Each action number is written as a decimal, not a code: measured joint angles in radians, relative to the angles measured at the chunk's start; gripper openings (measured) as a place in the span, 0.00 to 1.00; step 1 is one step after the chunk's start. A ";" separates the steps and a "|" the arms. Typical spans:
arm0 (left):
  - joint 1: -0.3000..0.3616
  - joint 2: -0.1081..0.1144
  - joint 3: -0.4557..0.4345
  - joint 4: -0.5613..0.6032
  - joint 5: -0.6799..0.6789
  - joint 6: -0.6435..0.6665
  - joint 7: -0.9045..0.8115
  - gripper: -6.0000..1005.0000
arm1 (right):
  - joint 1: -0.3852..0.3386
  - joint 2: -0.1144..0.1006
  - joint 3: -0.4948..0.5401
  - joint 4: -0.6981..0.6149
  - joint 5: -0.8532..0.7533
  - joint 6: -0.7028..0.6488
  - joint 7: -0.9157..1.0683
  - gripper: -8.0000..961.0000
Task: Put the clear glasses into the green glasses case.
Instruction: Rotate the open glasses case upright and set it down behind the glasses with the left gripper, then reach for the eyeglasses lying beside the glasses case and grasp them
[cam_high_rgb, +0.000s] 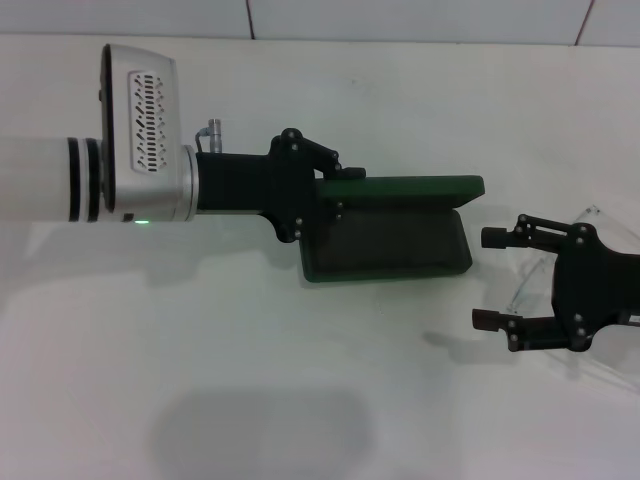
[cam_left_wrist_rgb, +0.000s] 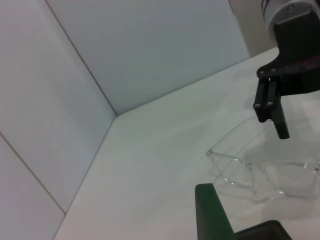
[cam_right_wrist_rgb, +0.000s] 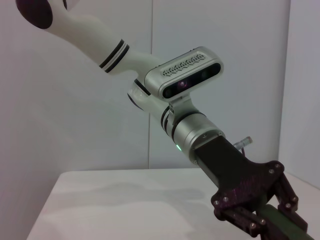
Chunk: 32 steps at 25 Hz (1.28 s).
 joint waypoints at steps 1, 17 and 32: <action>0.000 0.000 0.000 0.000 0.001 0.000 -0.007 0.24 | 0.001 0.000 0.000 0.000 0.000 0.001 0.000 0.91; 0.002 0.001 -0.003 0.013 0.064 0.001 -0.096 0.26 | 0.001 0.000 -0.005 0.000 -0.002 -0.003 0.000 0.91; 0.011 -0.005 -0.021 0.014 0.057 -0.004 -0.124 0.27 | -0.001 -0.005 -0.005 0.000 -0.002 -0.006 0.002 0.90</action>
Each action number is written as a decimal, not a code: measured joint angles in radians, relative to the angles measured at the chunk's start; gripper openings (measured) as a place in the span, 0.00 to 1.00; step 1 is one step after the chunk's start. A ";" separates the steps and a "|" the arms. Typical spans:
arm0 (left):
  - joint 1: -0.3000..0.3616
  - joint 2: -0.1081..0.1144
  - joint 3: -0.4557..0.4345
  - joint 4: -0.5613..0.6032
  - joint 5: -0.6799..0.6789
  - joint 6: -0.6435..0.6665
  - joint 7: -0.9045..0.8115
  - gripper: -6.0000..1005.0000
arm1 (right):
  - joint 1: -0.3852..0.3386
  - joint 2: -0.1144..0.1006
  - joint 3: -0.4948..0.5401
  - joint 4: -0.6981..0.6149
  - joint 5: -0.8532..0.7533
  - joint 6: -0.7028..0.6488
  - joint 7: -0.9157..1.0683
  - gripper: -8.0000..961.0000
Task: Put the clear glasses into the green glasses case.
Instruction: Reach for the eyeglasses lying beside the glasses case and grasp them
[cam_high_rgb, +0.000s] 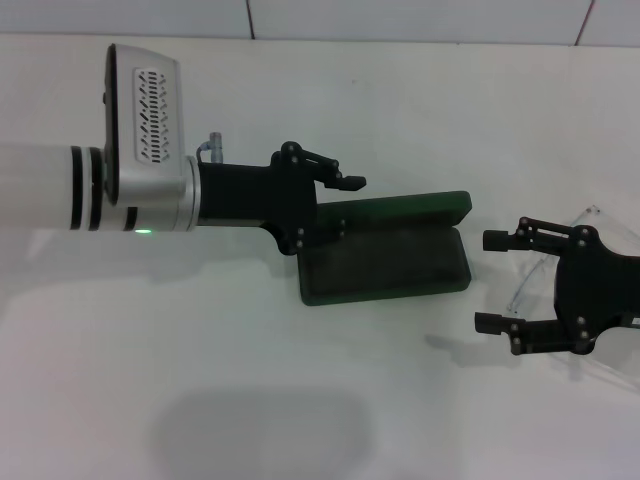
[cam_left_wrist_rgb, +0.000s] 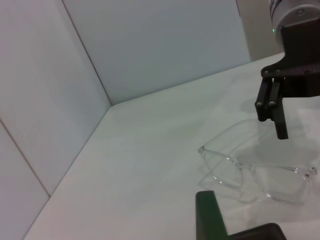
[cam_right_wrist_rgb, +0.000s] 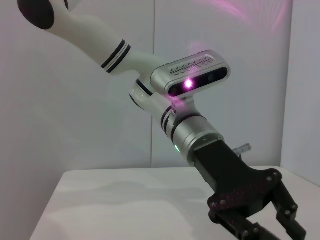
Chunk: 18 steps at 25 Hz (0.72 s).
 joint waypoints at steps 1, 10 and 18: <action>0.000 -0.001 0.000 0.000 -0.001 0.000 -0.001 0.27 | 0.000 0.000 0.000 0.000 0.000 0.000 0.000 0.90; 0.033 -0.004 -0.090 0.027 -0.005 0.035 -0.011 0.44 | -0.005 -0.005 -0.008 0.000 0.000 0.000 -0.002 0.90; 0.249 -0.034 -0.286 0.188 0.000 0.167 -0.123 0.44 | 0.016 -0.006 -0.007 -0.019 0.000 0.000 0.039 0.90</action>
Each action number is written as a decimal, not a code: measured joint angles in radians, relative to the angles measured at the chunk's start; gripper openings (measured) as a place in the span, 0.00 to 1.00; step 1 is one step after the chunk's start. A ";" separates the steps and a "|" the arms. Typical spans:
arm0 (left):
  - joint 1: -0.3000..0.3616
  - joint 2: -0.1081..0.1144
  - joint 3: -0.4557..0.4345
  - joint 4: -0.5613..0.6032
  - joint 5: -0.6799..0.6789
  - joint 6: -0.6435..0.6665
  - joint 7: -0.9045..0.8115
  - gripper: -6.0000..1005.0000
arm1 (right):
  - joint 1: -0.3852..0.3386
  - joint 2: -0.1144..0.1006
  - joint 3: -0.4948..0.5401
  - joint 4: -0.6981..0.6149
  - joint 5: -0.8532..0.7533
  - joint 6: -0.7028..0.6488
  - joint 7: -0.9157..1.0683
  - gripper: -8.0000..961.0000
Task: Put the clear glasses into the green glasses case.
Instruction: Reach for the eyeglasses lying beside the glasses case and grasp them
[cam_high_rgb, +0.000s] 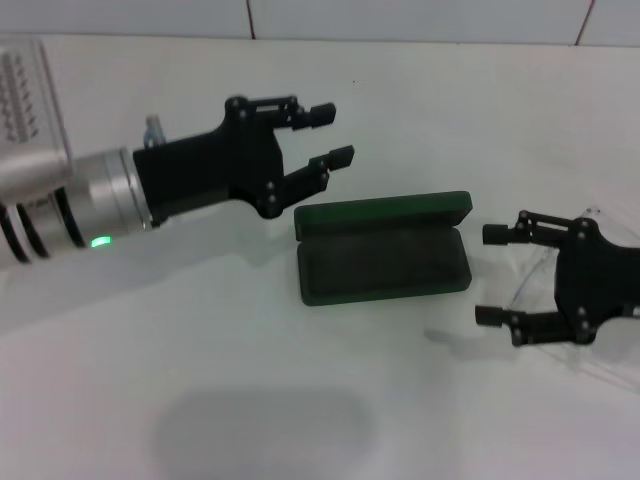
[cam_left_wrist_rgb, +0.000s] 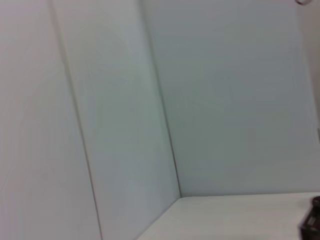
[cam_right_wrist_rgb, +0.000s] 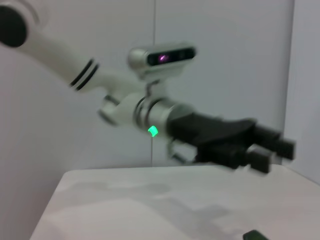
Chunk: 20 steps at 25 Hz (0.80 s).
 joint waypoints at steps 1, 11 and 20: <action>0.018 -0.014 -0.008 -0.002 0.003 0.000 -0.011 0.45 | 0.005 0.000 0.000 -0.009 0.000 0.001 0.019 0.90; 0.116 -0.073 -0.021 -0.017 0.004 0.006 -0.063 0.50 | 0.034 0.015 -0.011 -0.489 -0.169 0.013 0.482 0.90; 0.135 -0.095 -0.020 -0.015 0.009 0.010 -0.156 0.55 | 0.138 0.012 -0.027 -0.623 -0.364 0.099 0.857 0.90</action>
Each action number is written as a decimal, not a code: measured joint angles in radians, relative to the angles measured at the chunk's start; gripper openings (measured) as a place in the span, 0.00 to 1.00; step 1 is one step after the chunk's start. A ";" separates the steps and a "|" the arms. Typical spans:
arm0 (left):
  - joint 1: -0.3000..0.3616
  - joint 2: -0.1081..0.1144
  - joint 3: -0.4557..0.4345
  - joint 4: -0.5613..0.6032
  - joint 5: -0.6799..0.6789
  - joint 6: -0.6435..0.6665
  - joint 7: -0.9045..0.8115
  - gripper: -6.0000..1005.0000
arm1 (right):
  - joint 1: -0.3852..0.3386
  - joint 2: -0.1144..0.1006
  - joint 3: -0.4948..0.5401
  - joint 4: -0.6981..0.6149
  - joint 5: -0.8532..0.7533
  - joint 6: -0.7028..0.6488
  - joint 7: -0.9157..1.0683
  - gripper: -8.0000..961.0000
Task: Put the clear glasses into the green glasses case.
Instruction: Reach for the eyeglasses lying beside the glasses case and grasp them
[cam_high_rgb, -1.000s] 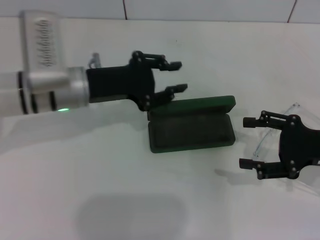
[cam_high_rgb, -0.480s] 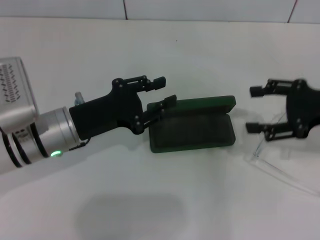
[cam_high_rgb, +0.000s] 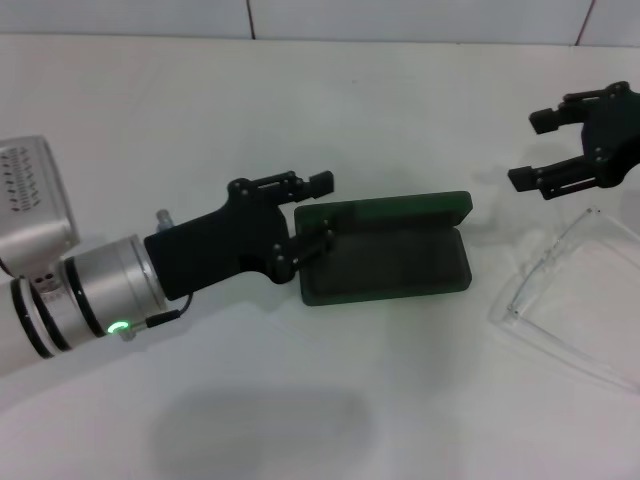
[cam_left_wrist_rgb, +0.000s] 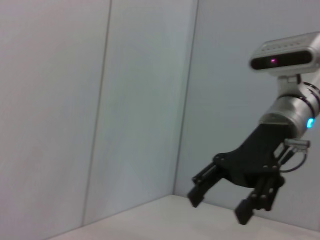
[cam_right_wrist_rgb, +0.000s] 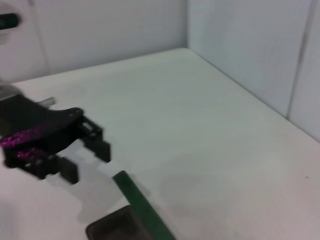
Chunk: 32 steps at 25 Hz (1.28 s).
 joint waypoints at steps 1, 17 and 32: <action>-0.003 -0.001 0.001 0.001 0.005 0.000 -0.005 0.55 | -0.003 0.001 -0.001 -0.008 -0.007 0.005 0.010 0.90; -0.119 -0.005 -0.003 0.006 0.089 -0.069 -0.272 0.75 | -0.099 -0.008 0.007 -0.052 -0.223 0.044 0.145 0.79; -0.134 -0.039 -0.013 0.032 0.080 -0.167 -0.333 0.77 | -0.007 -0.027 -0.026 0.013 -0.349 0.027 0.138 0.74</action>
